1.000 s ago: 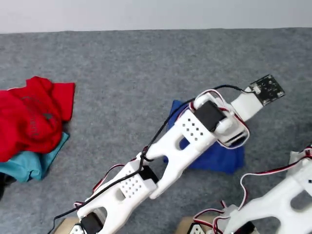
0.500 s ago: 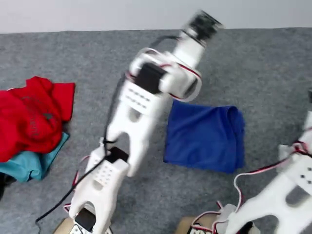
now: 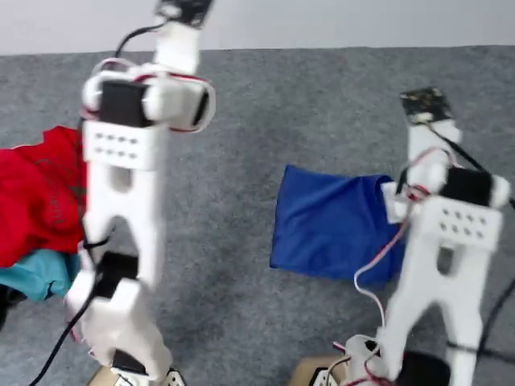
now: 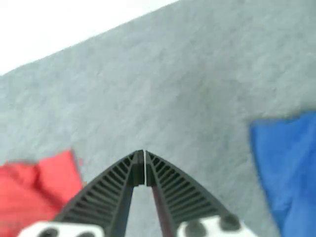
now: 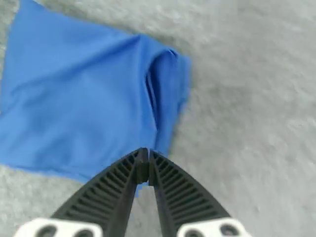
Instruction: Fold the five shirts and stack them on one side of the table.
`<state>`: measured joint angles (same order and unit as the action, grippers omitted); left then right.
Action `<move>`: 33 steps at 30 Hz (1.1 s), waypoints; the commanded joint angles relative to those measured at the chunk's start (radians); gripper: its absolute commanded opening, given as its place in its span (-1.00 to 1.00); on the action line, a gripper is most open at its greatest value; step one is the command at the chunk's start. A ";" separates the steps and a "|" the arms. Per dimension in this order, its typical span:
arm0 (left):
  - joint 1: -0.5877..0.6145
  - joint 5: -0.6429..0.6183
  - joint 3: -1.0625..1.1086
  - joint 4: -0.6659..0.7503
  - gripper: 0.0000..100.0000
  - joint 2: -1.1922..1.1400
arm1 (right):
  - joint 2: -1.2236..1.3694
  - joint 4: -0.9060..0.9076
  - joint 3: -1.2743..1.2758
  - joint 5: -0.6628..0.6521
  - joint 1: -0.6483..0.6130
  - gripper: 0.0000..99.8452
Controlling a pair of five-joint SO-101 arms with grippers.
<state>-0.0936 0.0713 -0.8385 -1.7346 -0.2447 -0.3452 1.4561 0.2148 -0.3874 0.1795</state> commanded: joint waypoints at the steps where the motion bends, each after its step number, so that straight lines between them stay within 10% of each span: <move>1: 0.097 0.029 0.197 -0.021 -0.99 0.213 | 0.091 -0.110 -0.006 0.032 -0.085 -0.98; 9: 0.295 0.066 0.433 -0.020 -0.99 0.445 | 0.355 -0.381 -0.006 0.032 -0.127 -0.98; 18: 0.388 0.077 0.453 -0.020 -0.99 0.483 | 0.674 -0.483 -0.219 -0.106 0.108 -0.98; 24: 0.390 0.072 0.453 -0.020 -0.99 0.482 | 0.811 -0.363 -0.468 -0.120 0.170 -0.98; 33: 0.391 0.072 0.453 -0.020 -0.99 0.485 | 0.727 0.027 -0.749 -0.101 -0.058 -0.98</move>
<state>0.2915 0.1389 -0.3813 -1.7346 0.2002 0.4726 1.3978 -0.4511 -0.4979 0.2071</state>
